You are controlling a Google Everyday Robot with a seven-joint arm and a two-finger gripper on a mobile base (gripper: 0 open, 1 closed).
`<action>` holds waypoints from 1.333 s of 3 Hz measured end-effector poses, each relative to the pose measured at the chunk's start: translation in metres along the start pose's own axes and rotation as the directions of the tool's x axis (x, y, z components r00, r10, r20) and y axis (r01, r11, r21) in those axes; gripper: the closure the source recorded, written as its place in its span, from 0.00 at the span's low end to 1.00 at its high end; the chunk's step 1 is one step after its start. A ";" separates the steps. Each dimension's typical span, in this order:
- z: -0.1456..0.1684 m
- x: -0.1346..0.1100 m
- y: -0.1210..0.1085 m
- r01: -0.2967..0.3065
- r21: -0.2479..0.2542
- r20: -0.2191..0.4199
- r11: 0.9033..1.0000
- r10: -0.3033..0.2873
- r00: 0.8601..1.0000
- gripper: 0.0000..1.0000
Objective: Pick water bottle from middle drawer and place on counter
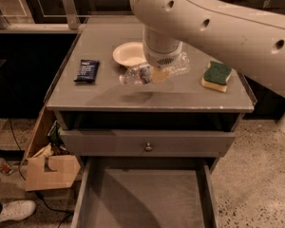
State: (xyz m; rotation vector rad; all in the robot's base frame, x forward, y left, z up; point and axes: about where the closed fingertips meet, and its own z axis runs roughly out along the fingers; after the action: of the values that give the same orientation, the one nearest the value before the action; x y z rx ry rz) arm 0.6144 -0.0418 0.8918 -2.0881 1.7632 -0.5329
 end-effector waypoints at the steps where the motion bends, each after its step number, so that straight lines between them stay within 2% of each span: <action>1: 0.024 -0.013 -0.013 0.029 -0.025 0.041 0.999 -0.028 0.999 1.00; 3: 0.058 -0.025 -0.019 0.053 -0.063 0.082 0.997 -0.048 0.995 0.96; 4: 0.058 -0.025 -0.019 0.053 -0.063 0.082 0.997 -0.048 0.995 0.73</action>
Offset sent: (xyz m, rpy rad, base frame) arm 0.0488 0.0349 -0.0430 0.0375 0.0779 0.0951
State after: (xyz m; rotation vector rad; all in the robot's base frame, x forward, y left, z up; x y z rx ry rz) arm 0.6554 -0.0129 0.8494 -2.1717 1.7083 -0.4046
